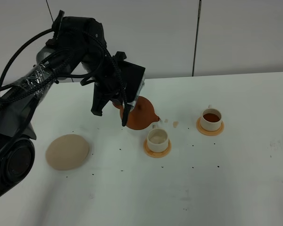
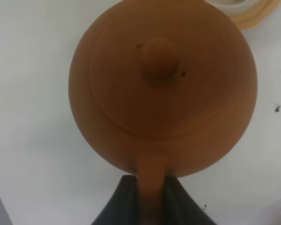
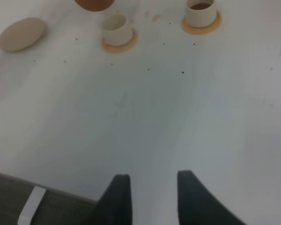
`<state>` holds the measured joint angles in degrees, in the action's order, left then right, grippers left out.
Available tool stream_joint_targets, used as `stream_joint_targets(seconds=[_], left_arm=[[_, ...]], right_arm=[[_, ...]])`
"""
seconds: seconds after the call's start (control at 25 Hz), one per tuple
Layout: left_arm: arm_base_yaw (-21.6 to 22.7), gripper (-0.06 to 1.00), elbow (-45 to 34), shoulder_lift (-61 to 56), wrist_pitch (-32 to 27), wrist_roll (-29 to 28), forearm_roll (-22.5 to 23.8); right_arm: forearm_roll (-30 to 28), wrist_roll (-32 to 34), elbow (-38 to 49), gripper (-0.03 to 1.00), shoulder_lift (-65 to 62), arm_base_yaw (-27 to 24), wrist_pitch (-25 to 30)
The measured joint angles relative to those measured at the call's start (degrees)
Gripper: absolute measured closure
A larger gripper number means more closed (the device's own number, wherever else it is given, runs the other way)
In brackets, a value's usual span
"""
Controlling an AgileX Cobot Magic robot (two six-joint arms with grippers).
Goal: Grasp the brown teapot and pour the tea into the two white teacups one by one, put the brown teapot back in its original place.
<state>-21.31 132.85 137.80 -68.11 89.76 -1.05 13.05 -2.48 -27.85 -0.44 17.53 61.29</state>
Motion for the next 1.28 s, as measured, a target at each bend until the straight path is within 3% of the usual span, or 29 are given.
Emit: stream_joint_targets(seconds=[0.76, 1.28], left_arm=[[-1.9, 0.77, 0.0, -1.2, 0.0, 0.1, 4.6], [-1.9, 0.77, 0.0, -1.8, 0.0, 4.8, 4.9]], right_arm=[[0.1, 0.0, 0.0, 0.73, 0.0, 0.0, 0.0], [0.1, 0.0, 0.0, 0.73, 0.0, 0.0, 0.0]])
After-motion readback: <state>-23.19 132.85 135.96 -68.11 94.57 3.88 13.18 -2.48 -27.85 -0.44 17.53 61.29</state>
